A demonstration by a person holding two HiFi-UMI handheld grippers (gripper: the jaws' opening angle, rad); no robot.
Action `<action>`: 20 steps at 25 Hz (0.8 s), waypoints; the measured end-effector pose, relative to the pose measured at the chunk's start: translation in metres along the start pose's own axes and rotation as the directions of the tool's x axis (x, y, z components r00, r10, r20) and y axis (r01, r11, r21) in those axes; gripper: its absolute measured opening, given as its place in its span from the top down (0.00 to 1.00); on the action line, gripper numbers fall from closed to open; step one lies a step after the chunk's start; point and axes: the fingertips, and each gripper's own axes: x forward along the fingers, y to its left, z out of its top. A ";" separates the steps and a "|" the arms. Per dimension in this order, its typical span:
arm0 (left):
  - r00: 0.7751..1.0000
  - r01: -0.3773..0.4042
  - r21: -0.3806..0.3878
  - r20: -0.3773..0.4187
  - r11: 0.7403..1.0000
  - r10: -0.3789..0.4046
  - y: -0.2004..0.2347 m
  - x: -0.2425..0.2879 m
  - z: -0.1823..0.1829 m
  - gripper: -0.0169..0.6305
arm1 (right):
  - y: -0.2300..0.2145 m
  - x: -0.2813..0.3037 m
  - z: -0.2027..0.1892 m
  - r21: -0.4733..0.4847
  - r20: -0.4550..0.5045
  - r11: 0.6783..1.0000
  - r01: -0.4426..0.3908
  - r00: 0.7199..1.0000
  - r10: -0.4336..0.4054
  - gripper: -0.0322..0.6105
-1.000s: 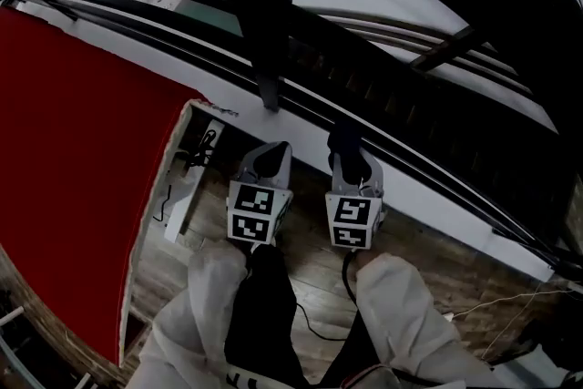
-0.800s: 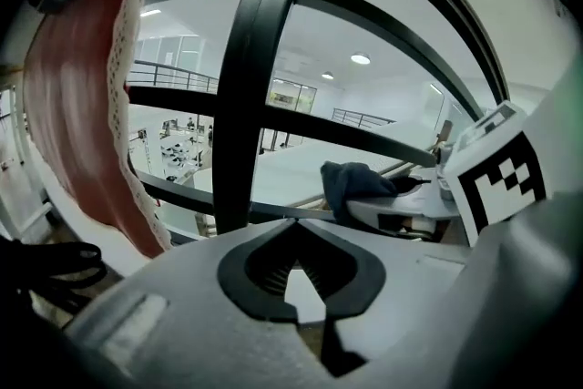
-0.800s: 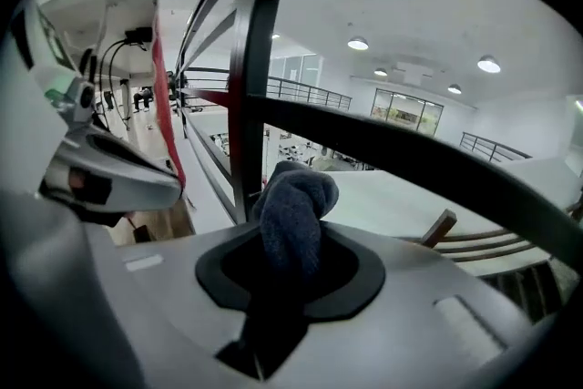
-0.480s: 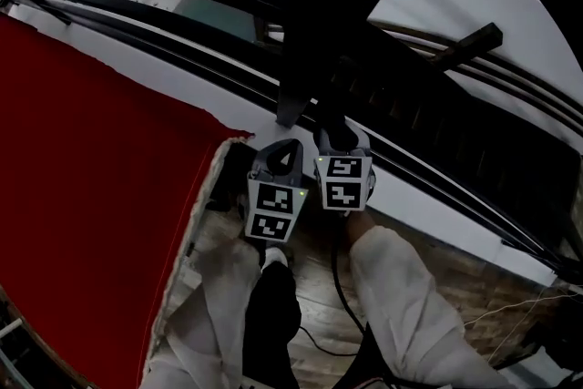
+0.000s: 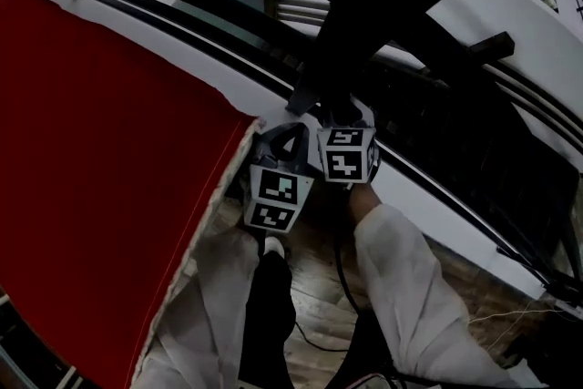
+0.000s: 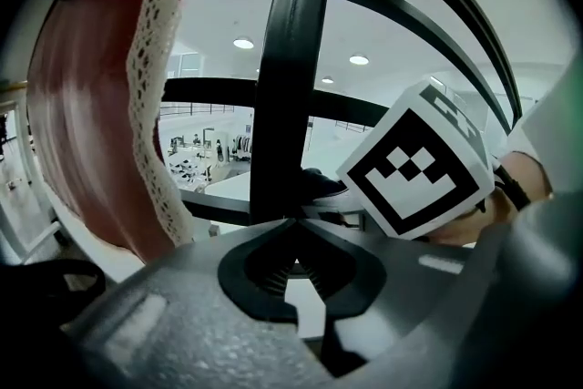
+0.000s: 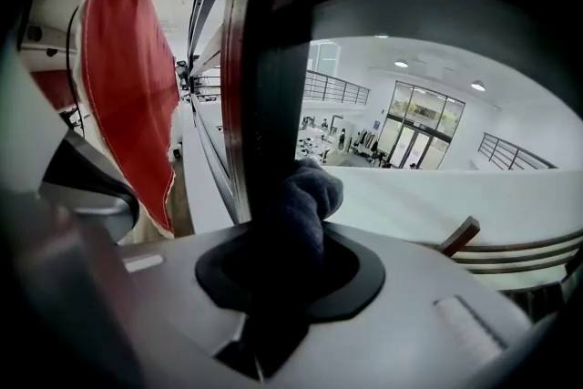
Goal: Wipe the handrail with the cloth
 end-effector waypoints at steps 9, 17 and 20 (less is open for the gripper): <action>0.999 0.012 -0.010 -0.035 1.000 -0.012 -0.012 -0.011 -0.008 0.97 | -0.008 -0.014 -0.017 -0.039 -0.047 0.998 0.043 0.998 -0.045 0.81; 0.996 0.055 0.008 -0.071 0.998 -0.054 -0.078 -0.025 -0.013 0.97 | -0.040 -0.058 -0.060 -0.078 -0.080 0.996 0.049 0.995 -0.055 0.81; 0.993 0.077 0.026 -0.089 0.997 -0.074 -0.116 -0.027 -0.014 0.97 | -0.068 -0.081 -0.076 -0.057 -0.076 0.997 0.057 0.995 -0.061 0.81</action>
